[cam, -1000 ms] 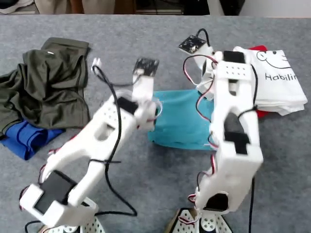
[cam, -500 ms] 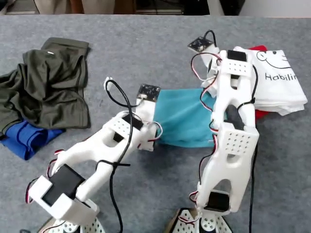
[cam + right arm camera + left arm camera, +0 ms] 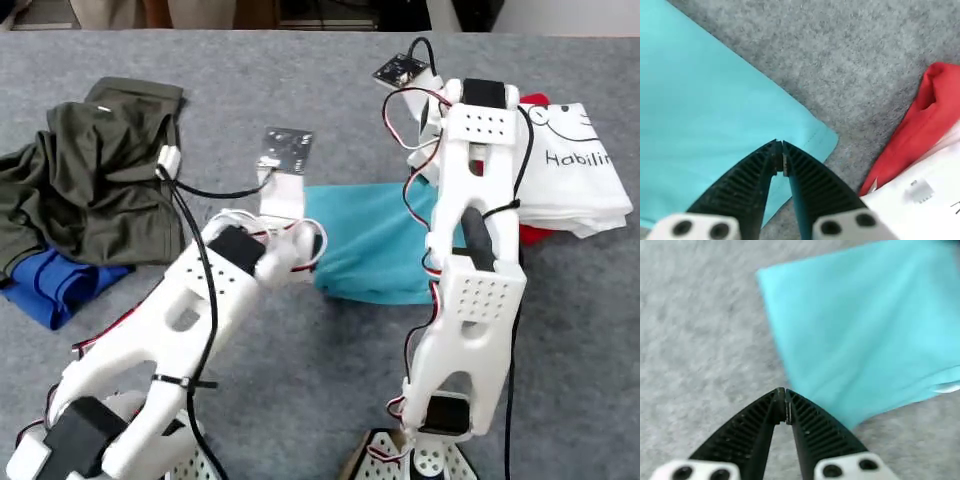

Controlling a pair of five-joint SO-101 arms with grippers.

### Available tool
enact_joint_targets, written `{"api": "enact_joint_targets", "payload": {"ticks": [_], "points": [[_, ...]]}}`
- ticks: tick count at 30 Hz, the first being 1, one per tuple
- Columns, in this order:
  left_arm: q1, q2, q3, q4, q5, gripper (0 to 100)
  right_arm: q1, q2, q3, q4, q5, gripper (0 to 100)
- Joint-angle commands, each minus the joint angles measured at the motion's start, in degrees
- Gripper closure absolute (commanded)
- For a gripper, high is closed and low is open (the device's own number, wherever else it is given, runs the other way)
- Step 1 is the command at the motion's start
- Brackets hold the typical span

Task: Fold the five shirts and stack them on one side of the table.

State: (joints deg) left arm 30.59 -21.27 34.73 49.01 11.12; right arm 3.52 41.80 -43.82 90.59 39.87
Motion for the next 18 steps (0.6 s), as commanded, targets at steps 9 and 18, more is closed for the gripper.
{"api": "enact_joint_targets", "payload": {"ticks": [9,18], "points": [[3.1,19.6,-3.5,-5.5,2.9,98,1.5,5.1,-1.5,-8.9,-0.6,99.4],[6.4,22.9,-2.4,-5.1,0.7,98,5.1,11.9,-1.6,-14.9,-0.3,99.4]]}}
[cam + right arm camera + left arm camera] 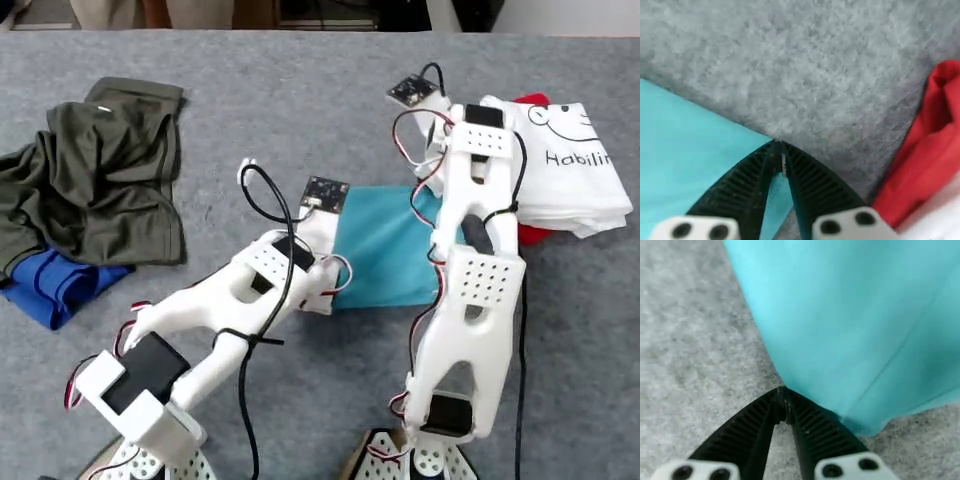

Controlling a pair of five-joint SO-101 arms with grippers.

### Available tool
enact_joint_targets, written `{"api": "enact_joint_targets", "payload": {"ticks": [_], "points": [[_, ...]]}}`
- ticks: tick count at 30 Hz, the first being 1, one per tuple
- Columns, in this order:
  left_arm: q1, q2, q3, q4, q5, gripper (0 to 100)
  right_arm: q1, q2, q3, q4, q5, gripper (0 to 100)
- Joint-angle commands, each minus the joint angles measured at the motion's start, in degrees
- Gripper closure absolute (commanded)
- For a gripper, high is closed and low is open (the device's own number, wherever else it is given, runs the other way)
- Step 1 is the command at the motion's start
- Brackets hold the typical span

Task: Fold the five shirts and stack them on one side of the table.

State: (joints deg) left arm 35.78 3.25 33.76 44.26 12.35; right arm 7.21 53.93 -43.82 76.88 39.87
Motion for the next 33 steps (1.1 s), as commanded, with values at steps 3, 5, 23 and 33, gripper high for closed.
{"api": "enact_joint_targets", "payload": {"ticks": [3,5,23,33], "points": [[1.1,-2.6,-1.8,-0.4,-0.5,98,1.0,-1.0,-3.7,1.6,-0.3,99.4],[0.8,-3.6,-2.6,-0.4,-0.5,98,0.7,-1.7,-6.0,3.3,-0.5,99.4],[-13.8,-11.6,-17.7,12.2,-1.4,96,0.3,-6.0,-32.6,25.7,-2.4,96.5],[-15.9,3.1,-29.5,12.5,0.6,90,1.5,-31.8,9.7,24.7,-2.4,76.9]]}}
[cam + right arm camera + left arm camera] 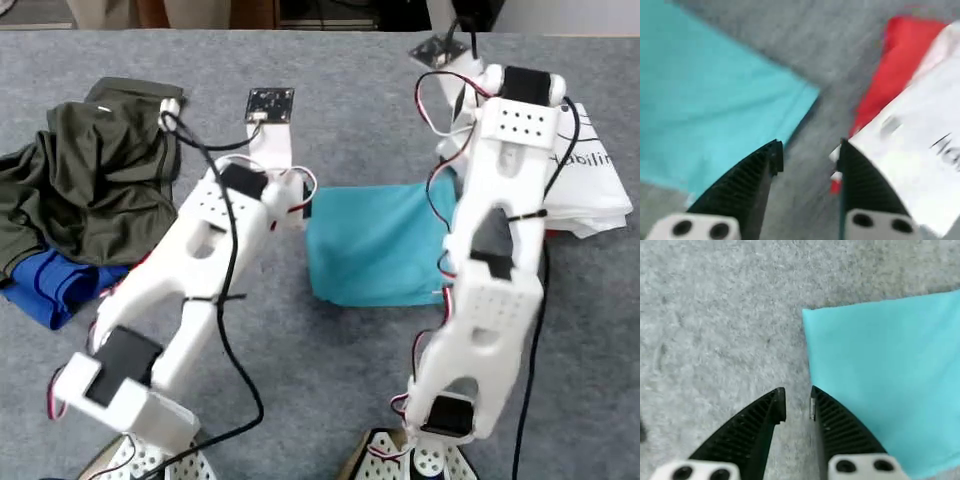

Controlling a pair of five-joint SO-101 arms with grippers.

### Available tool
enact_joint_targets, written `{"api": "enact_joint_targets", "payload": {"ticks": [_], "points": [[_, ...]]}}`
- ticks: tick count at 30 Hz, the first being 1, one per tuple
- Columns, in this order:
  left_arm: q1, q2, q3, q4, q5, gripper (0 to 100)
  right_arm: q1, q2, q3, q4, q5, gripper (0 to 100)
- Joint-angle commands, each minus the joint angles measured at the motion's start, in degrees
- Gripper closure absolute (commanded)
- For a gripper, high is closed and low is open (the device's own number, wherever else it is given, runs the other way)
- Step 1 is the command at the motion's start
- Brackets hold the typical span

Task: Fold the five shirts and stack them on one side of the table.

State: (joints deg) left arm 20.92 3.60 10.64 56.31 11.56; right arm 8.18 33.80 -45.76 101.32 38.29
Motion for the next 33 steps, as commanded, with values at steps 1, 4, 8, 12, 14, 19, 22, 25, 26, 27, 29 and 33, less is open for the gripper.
{"api": "enact_joint_targets", "payload": {"ticks": [1,4,8,12,14,19,22,25,26,27,29,33], "points": [[-1.3,4.9,-8.4,0.5,1.6,90,0.6,-14.2,15.7,-0.3,-0.9,76.7],[-1.4,10.7,-13.4,0.7,1.5,90,1.5,-21.8,28.3,-3.1,-2.5,76.7],[-0.8,16.6,-21.0,5.5,1.4,85,2.7,-31.5,45.0,-8.5,-5.5,76.7],[-0.7,21.8,-28.2,9.8,1.2,82,3.0,-40.7,61.3,-15.6,-8.0,76.6],[-1.0,24.0,-31.7,11.4,1.2,81,3.0,-44.2,68.2,-19.3,-9.1,76.6],[-0.7,29.5,-39.6,15.4,1.3,80,3.1,-48.0,78.2,-25.8,-12.1,76.4],[-0.7,32.7,-44.0,17.9,1.4,80,3.1,-48.0,79.8,-27.3,-13.8,71.0],[-0.7,35.5,-47.7,20.4,1.4,80,3.1,-48.0,80.7,-28.2,-13.9,66.1],[-0.7,36.4,-49.0,21.0,1.4,80,3.1,-48.0,81.0,-28.7,-13.9,66.0],[-0.7,37.2,-50.2,21.4,1.4,80,3.1,-48.0,81.6,-29.4,-14.0,66.1],[-0.7,38.9,-52.5,21.6,1.4,80,3.1,-48.0,83.4,-30.9,-14.8,66.2],[-0.7,41.3,-55.6,21.7,1.4,79,2.9,-48.0,87.6,-34.6,-15.4,66.2]]}}
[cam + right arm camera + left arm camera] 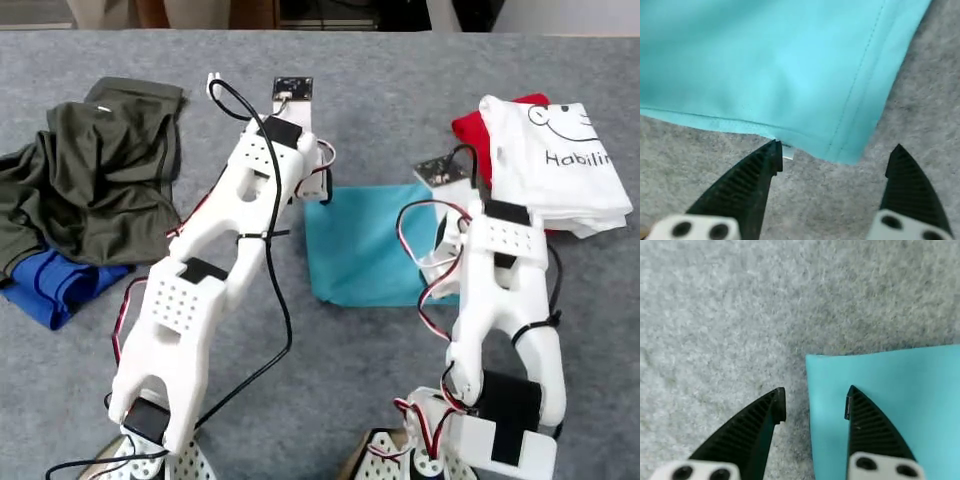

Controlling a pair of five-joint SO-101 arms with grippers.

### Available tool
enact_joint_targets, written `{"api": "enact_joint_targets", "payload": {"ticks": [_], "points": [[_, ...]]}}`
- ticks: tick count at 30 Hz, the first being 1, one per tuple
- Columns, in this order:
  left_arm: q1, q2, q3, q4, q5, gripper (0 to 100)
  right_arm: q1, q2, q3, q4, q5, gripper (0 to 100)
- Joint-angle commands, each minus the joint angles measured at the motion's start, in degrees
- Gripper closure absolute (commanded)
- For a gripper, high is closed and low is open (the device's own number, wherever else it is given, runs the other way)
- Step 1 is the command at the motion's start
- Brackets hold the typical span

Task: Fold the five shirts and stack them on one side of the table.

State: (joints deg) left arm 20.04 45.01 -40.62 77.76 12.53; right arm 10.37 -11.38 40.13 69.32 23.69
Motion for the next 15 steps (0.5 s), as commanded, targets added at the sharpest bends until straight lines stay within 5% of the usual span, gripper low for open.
{"api": "enact_joint_targets", "payload": {"ticks": [1,15], "points": [[0.2,0.4,-4.8,0.3,0.4,79,0.7,-2.8,2.7,-3.4,-1.1,66.2],[0.2,7.5,-7.0,-0.2,4.3,80,0.5,9.6,3.6,-10.2,-3.0,66.3]]}}
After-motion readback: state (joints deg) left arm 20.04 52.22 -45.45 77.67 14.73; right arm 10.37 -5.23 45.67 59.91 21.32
